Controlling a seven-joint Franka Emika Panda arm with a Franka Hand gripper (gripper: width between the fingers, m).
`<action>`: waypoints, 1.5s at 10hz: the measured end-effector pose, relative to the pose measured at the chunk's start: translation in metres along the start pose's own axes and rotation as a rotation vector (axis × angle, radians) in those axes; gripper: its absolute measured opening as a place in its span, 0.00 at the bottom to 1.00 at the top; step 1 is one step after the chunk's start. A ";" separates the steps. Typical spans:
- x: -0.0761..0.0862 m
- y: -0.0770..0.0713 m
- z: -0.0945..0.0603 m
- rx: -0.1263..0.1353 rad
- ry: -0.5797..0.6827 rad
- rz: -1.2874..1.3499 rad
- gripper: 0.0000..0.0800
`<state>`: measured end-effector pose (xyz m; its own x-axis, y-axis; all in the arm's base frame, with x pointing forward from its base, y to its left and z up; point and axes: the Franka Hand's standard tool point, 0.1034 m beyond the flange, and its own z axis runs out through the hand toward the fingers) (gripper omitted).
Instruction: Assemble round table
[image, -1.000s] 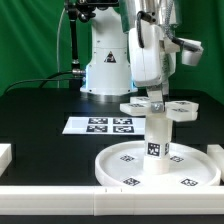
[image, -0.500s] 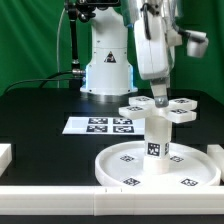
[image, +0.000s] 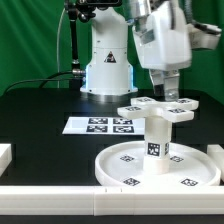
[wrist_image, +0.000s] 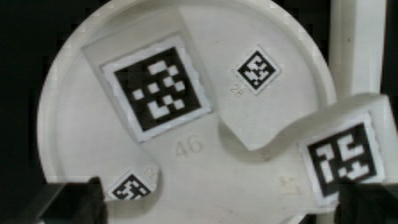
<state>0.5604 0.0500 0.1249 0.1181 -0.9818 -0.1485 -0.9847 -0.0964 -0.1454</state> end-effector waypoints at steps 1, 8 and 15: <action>-0.002 -0.005 -0.003 -0.010 0.010 -0.189 0.81; 0.003 -0.009 -0.006 -0.026 0.023 -0.923 0.81; 0.009 -0.007 -0.008 -0.056 -0.002 -1.565 0.81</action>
Offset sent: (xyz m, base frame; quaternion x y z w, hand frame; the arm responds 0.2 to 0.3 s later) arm 0.0000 0.0000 0.0000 0.0000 0.0000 -0.2571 0.9664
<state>0.5678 0.0404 0.1321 0.9895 0.0964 0.1082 0.1088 -0.9874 -0.1152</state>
